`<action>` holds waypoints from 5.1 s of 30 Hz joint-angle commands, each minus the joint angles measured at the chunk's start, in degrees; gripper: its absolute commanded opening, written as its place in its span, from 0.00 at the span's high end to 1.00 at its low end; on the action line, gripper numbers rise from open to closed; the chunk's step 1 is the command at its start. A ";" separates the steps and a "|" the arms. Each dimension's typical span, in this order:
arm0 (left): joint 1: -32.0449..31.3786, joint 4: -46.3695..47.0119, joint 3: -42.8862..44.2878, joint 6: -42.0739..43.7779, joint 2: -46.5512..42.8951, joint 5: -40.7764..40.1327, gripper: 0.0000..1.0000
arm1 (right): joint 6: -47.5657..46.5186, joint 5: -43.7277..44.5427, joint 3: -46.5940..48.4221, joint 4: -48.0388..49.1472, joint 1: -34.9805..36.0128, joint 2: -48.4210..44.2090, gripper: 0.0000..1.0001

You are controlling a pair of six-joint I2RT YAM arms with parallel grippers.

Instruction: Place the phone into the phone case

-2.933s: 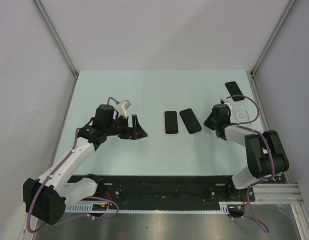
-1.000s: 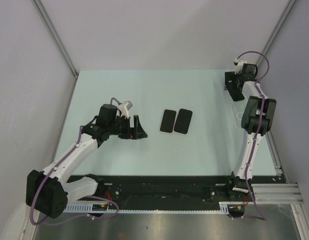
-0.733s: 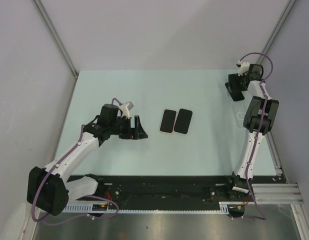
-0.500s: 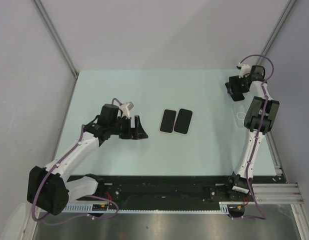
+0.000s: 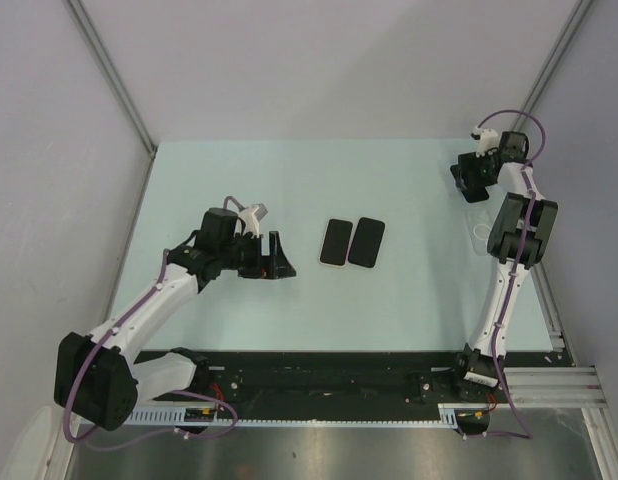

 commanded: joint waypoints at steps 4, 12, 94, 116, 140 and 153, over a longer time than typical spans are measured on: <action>0.51 0.71 0.87 1.06 -2.30 1.21 0.10 | 4.00 2.96 -5.74 2.81 3.59 -2.79 0.27; 0.51 0.44 0.78 0.97 -4.76 -0.46 0.10 | 8.13 12.72 -8.03 1.59 8.96 -5.94 0.47; -20.23 41.22 4.82 -26.63 30.13 0.86 0.42 | 60.96 5.77 -94.95 33.58 46.75 -83.65 0.57; -20.41 42.11 4.47 -27.07 30.48 5.08 1.00 | 62.28 7.53 -94.87 35.34 48.25 -82.77 0.39; -15.76 4.94 7.20 -8.00 6.14 -8.37 0.99 | 79.06 41.80 -72.28 0.89 0.97 -71.44 0.46; -9.16 -6.76 5.71 4.22 -7.31 -13.38 1.00 | 36.37 13.68 -58.94 13.92 -4.05 -47.72 0.38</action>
